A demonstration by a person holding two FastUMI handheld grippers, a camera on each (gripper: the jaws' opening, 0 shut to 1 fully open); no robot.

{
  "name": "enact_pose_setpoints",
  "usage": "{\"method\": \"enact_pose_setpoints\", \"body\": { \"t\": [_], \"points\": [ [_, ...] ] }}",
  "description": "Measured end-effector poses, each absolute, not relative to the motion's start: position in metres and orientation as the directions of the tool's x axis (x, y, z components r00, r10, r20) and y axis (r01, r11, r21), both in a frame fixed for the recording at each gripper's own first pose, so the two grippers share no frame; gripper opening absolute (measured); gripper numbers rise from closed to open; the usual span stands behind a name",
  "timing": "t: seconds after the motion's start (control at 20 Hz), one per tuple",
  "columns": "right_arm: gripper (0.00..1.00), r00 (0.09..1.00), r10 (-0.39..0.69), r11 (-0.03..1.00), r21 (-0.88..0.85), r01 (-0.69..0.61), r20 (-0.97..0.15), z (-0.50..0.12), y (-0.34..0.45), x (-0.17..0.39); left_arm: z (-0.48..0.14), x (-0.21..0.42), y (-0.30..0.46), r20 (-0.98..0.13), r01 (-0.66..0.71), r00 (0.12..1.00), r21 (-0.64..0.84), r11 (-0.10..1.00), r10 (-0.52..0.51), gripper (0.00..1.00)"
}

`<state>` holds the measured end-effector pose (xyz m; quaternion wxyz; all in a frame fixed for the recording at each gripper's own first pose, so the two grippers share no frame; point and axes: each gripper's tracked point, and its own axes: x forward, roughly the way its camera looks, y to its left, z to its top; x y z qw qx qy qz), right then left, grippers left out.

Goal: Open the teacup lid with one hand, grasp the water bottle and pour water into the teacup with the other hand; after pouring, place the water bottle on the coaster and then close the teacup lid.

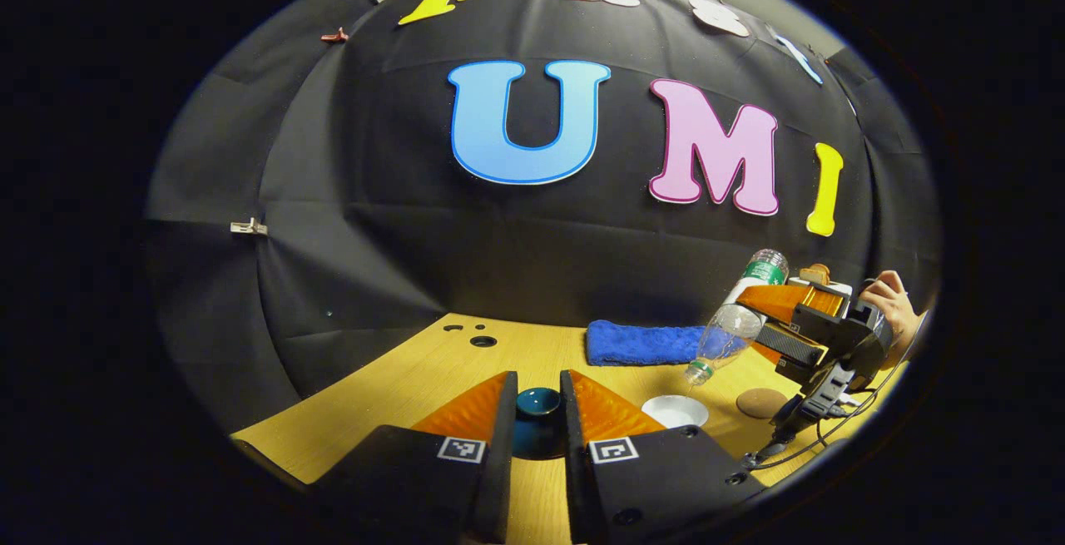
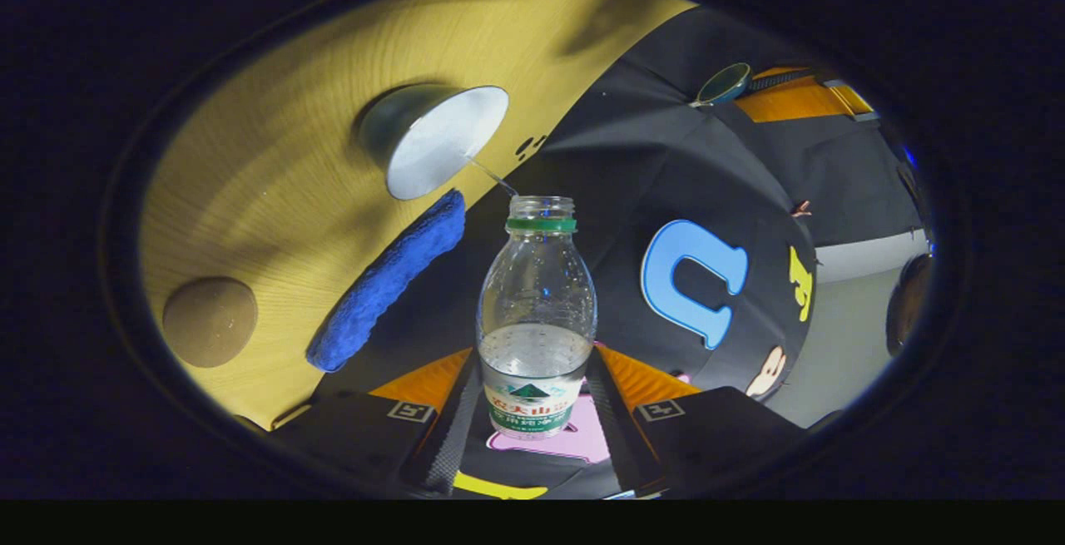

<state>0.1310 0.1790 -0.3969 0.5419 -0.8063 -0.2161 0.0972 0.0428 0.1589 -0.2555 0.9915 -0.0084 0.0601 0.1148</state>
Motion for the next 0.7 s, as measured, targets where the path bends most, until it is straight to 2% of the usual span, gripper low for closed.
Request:
{"method": "enact_pose_setpoints", "body": {
  "t": [0.1,0.15,0.2,0.3,0.4,0.45,0.6,0.7],
  "points": [
    [0.73,0.900,0.432,-0.289,-0.939,0.189,0.048,-0.396,0.179,0.133,-0.256,0.043,0.159,-0.123,-0.231,0.966,-0.007,0.973,0.228,0.35],
    [0.73,0.912,0.409,-0.256,-0.957,0.138,0.022,-0.399,0.178,0.134,-0.256,0.043,0.159,-0.123,-0.233,0.965,-0.010,0.972,0.230,0.31],
    [0.73,0.921,0.389,-0.212,-0.974,0.075,-0.013,-0.404,0.178,0.136,-0.258,0.042,0.159,-0.126,-0.236,0.964,-0.010,0.972,0.233,0.35],
    [0.73,0.933,0.354,-0.108,-0.994,-0.023,-0.059,-0.408,0.177,0.135,-0.258,0.040,0.159,-0.132,-0.241,0.962,-0.010,0.970,0.238,0.31],
    [0.73,0.941,0.323,0.014,-0.994,-0.112,-0.101,-0.416,0.174,0.131,-0.258,0.040,0.161,-0.133,-0.246,0.961,-0.010,0.969,0.242,0.35],
    [0.73,0.945,0.302,0.084,-0.983,-0.161,-0.129,-0.419,0.172,0.130,-0.258,0.040,0.162,-0.134,-0.247,0.960,-0.009,0.969,0.244,0.31],
    [0.73,0.946,0.254,0.324,-0.904,-0.278,-0.200,-0.427,0.169,0.127,-0.262,0.040,0.162,-0.143,-0.251,0.958,-0.004,0.968,0.248,0.31],
    [0.73,0.940,0.264,0.492,-0.808,-0.323,-0.215,-0.427,0.175,0.125,-0.262,0.041,0.158,-0.148,-0.246,0.958,-0.001,0.969,0.244,0.31]
  ]
}}
